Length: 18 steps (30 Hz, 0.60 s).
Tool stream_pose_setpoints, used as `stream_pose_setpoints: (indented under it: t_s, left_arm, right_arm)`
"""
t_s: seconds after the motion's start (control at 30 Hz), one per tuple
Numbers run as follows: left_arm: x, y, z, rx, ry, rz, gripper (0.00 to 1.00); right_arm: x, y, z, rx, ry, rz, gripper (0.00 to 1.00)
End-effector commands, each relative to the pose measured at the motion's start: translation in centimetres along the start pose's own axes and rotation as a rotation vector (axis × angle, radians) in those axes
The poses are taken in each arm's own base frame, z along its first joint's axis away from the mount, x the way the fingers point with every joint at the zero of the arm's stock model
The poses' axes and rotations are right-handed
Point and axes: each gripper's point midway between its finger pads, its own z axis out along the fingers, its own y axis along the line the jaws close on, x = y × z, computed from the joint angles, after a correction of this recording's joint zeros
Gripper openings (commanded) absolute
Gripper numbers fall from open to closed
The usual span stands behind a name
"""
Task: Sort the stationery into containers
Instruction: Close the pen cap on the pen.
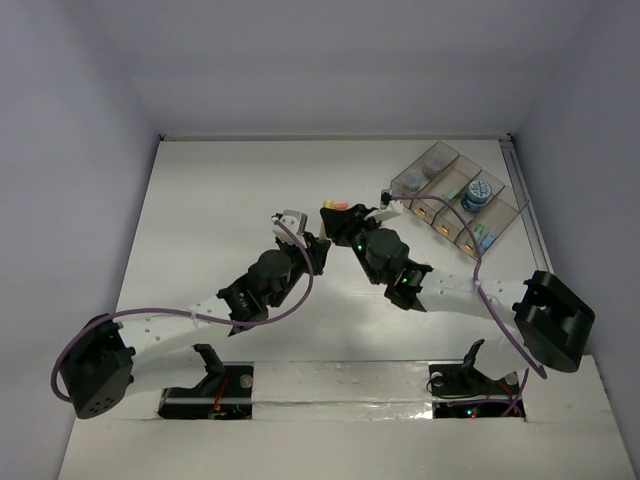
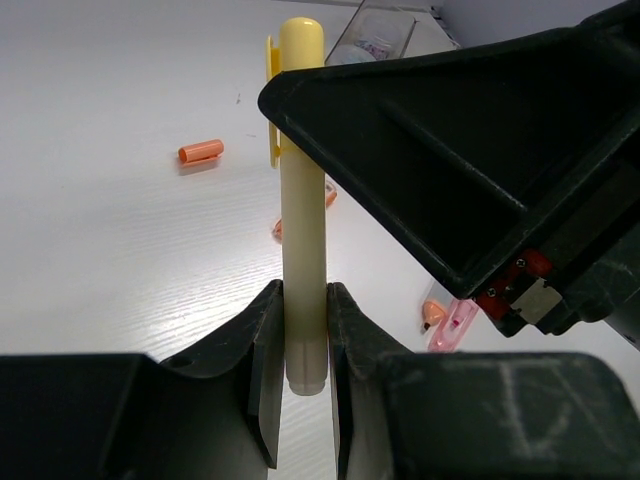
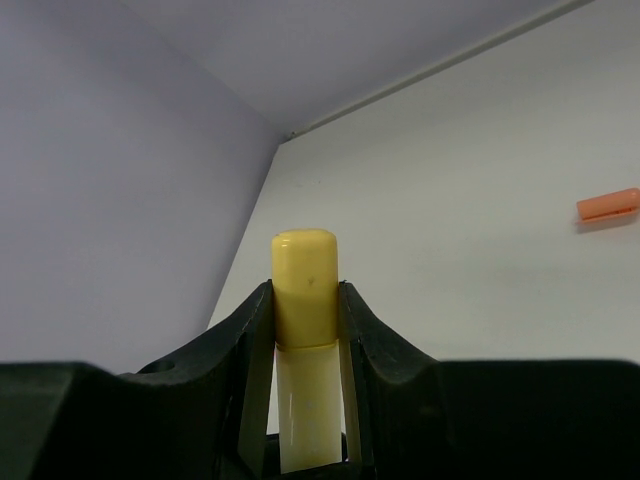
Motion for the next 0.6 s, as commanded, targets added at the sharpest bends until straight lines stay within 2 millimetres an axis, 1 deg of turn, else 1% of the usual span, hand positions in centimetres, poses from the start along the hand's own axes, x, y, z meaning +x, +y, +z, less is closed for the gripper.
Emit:
stream_pose_setpoints:
  t_s: [0.0,0.03,0.07,0.13,0.17,0.2,0.27,0.3,0.43,0.47,0.5,0.53,0.57]
  left_arm:
    - [-11.4,-2.8,-0.9,0.069,-0.334,-0.143,0.0]
    - [-11.7,-3.0,-0.9,0.077,-0.341,-0.149,0.0]
    - [-12.2,-3.2,-1.0,0.082,-0.35,-0.15,0.0]
    - [-13.2,-3.8,-1.2,0.1,-0.368,-0.154,0.0]
    - [-13.7,-4.0,-1.2,0.105,-0.377,-0.154,0.0]
    - [-14.6,-4.4,-1.4,0.118,-0.392,-0.155,0.0]
    - [-15.5,-4.6,-1.6,0.115,-0.4,-0.145,0.0]
    - [-16.3,-5.0,-2.1,0.138,-0.418,-0.148,0.0]
    - [-19.1,-5.4,-3.4,0.141,-0.464,-0.142,0.0]
    - [-20.0,-5.1,-3.8,0.134,-0.481,-0.139,0.0]
    - [-21.1,-5.4,-4.4,0.144,-0.502,-0.15,0.0]
    - [-21.8,-5.7,-4.7,0.161,-0.514,-0.155,0.0]
    - [-23.1,-6.2,-5.4,0.179,-0.54,-0.166,0.0]
  right_arm:
    - [6.2,-1.9,-2.6,0.03,0.205,-0.135,0.0]
    - [6.7,-1.7,-2.9,0.024,0.219,-0.133,0.0]
    - [7.0,-2.1,-3.1,0.032,0.229,-0.138,0.0]
    - [8.2,-1.8,-3.8,0.023,0.258,-0.139,0.0]
    - [8.6,-1.9,-4.1,0.028,0.269,-0.142,0.0]
    - [9.1,-2.1,-4.3,0.035,0.277,-0.147,0.0]
    - [9.7,-2.5,-4.9,0.055,0.286,-0.167,0.0]
    - [9.8,-2.8,-5.0,0.063,0.29,-0.174,0.0]
    - [10.3,-4.0,-5.6,0.084,0.31,-0.173,0.0]
    - [10.7,-3.8,-6.0,0.075,0.325,-0.17,0.0]
    - [11.0,-3.9,-6.2,0.073,0.335,-0.164,0.0]
    - [11.7,-4.2,-6.5,0.069,0.358,-0.154,0.0]
    - [12.0,-4.4,-6.6,0.071,0.369,-0.152,0.0]
